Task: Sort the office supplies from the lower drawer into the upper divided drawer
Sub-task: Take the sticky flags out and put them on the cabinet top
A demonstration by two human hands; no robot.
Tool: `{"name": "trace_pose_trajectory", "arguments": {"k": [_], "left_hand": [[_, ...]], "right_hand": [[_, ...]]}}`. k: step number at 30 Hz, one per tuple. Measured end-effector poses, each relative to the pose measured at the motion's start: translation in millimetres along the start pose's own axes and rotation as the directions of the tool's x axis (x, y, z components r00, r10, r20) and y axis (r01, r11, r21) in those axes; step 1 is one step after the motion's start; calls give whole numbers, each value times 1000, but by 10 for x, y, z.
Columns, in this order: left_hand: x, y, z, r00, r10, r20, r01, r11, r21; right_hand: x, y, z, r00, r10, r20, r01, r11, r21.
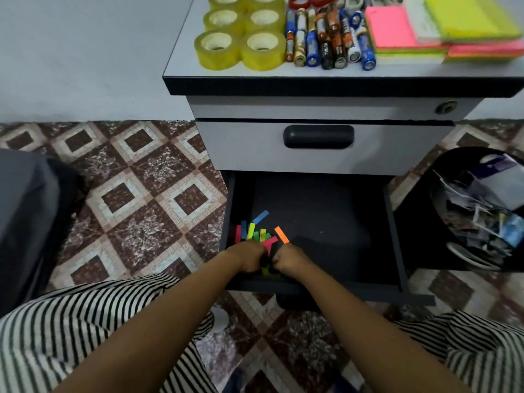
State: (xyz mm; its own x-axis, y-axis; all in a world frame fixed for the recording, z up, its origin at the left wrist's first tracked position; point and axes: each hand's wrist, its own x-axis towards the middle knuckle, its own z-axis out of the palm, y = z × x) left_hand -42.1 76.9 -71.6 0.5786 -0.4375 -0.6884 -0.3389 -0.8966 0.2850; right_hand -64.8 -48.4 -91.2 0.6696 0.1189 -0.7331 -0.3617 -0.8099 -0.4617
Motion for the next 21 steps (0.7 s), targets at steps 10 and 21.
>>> {"name": "trace_pose_trajectory", "arguments": {"k": [10,21], "left_hand": [[2,-29,5,993,90,-70,-90,996,2],[11,-16,18,997,81,15,-82,997,5]], "right_hand": [[-24,-11,-2,1000,10,-19,-10,1000,2],[-46,-34,11,1000,10,-18,-11,997,-79]]}}
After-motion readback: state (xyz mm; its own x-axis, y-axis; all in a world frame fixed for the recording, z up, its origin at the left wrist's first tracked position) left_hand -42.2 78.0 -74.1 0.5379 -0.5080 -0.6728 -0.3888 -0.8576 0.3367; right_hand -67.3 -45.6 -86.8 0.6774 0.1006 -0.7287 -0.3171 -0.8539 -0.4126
